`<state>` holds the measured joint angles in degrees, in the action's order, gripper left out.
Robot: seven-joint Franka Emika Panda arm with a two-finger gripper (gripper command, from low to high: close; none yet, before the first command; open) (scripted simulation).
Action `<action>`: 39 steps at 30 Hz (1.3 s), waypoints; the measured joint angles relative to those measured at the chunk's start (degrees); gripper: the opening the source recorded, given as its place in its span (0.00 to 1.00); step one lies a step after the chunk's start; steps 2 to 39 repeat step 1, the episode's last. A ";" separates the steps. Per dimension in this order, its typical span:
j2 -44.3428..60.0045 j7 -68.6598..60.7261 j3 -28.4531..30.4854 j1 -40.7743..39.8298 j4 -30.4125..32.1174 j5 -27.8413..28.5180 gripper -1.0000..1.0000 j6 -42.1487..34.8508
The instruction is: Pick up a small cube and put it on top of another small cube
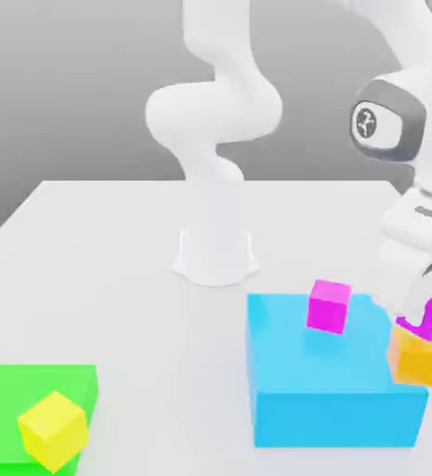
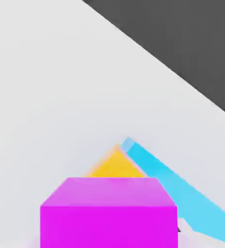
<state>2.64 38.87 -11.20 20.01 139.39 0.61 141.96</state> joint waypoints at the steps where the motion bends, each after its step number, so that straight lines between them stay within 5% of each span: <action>1: 0.00 0.00 0.00 -0.02 0.00 0.00 1.00 0.00; 39: 0.00 0.00 0.00 -0.02 0.00 0.00 1.00 0.00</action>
